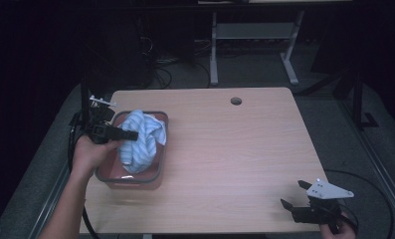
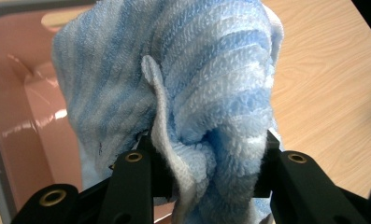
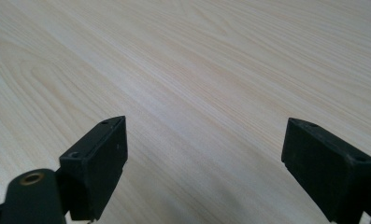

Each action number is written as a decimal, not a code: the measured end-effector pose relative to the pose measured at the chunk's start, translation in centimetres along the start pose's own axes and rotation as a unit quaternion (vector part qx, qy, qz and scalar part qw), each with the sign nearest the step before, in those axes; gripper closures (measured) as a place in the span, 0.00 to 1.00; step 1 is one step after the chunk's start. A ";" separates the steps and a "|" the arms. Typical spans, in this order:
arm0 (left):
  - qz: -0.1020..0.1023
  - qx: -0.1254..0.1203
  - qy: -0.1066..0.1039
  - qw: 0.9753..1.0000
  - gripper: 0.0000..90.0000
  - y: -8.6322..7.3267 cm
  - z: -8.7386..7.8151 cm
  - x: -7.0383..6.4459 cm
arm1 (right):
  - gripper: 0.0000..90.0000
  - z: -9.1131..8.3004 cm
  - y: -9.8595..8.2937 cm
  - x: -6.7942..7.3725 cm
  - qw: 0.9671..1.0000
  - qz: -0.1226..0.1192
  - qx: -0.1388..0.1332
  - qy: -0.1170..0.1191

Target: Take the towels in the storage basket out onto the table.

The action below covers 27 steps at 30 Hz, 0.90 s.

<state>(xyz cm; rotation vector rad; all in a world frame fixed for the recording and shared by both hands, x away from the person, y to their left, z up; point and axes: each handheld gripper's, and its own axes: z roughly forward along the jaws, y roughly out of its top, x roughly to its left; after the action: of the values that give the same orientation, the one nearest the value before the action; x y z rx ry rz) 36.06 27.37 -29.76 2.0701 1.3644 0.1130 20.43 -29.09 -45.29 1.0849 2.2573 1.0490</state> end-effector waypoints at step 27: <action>0.036 -0.009 -0.006 0.999 0.69 4.3 -0.8 -5.1 | 0.15 0.0 0.0 -0.4 1.000 0.004 -0.002 -0.006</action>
<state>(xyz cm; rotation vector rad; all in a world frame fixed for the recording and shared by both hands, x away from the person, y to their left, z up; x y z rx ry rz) 36.85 22.35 -25.32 2.1024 1.2783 0.1416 20.68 -29.35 -45.27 1.0966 2.2410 1.0472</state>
